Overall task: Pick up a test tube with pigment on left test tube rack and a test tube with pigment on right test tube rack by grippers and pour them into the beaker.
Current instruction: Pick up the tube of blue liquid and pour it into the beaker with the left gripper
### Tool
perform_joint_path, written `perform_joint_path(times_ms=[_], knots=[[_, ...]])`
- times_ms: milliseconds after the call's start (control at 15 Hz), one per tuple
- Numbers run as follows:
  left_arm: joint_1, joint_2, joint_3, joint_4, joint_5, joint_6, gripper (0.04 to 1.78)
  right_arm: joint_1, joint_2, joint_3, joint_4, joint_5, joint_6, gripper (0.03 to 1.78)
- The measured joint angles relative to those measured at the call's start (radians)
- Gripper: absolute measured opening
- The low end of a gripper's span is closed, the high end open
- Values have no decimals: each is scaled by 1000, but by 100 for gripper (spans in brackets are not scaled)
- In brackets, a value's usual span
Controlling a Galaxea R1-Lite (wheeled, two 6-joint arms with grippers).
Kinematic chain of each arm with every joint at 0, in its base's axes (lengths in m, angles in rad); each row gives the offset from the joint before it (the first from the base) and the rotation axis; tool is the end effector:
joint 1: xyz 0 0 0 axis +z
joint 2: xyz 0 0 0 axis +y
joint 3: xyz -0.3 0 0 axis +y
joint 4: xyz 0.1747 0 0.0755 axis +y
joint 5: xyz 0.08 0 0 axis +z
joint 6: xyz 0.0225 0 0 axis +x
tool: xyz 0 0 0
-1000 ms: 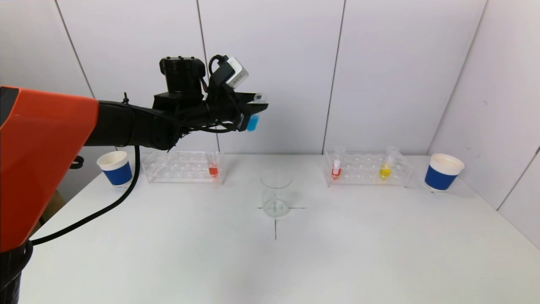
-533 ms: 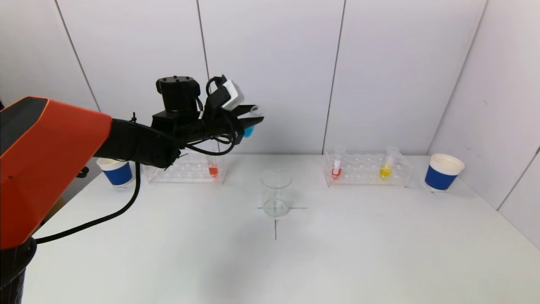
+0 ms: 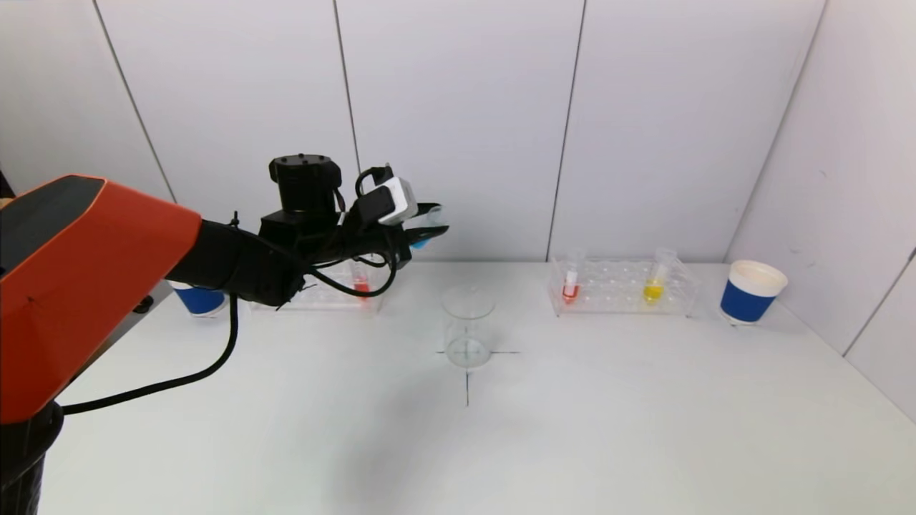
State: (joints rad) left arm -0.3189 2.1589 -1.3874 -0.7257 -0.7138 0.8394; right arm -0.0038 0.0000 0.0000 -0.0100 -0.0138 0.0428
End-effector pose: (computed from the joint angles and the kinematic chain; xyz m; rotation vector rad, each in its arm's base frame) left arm 0.4144 -0.1523 0.1775 0.7523 -0.3880 -0.9880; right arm -0.0228 -0.0002 0.0765 0.0428 -0.0104 -0.0174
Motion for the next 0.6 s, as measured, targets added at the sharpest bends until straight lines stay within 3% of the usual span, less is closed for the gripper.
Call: perform_joint_path(times_ms=[600], knots=[[-13, 3, 61, 0, -17, 198, 44, 0, 0, 0, 0, 0, 0, 176]])
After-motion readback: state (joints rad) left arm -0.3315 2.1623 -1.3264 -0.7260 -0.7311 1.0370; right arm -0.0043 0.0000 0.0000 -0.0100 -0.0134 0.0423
